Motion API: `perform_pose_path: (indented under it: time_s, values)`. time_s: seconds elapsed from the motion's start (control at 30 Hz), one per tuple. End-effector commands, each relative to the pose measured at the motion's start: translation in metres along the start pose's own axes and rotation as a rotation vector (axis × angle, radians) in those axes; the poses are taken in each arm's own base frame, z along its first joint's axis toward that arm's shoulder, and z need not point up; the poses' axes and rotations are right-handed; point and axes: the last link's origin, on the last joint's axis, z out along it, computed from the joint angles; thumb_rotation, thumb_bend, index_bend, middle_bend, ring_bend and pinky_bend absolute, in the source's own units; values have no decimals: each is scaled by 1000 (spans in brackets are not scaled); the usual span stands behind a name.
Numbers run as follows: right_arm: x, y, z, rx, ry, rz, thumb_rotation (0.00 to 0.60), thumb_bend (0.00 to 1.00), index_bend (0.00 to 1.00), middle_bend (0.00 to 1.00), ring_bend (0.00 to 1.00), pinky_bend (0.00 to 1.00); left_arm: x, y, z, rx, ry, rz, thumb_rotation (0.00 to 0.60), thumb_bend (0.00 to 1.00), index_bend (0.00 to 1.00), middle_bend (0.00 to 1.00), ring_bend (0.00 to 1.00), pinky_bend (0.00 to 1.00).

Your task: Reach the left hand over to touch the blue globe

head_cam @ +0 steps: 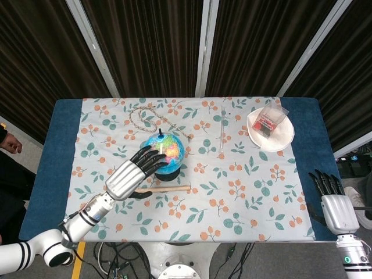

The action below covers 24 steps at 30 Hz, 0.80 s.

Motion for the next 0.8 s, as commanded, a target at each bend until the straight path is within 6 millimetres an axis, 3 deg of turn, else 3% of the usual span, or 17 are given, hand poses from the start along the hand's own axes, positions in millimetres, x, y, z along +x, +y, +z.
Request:
perform_pose_path:
  time_s: [0.03,0.27,0.8]
  values:
    - [0,0,0,-1,-1,0,600,338,0,0,0,0,-1,-1,0,3,-2,-1,600,129,173,88,64,46]
    - [-1,0,0,1,-1,0,600,338,0,0,0,0,-1,-6,-5,27,-4,1,600,129,173,88,63,46]
    - [-1,-5,0,11,-4,-6,600,338,0,0,0,0,9,-35,-39,162,28,29,600,129,174,96,63,46]
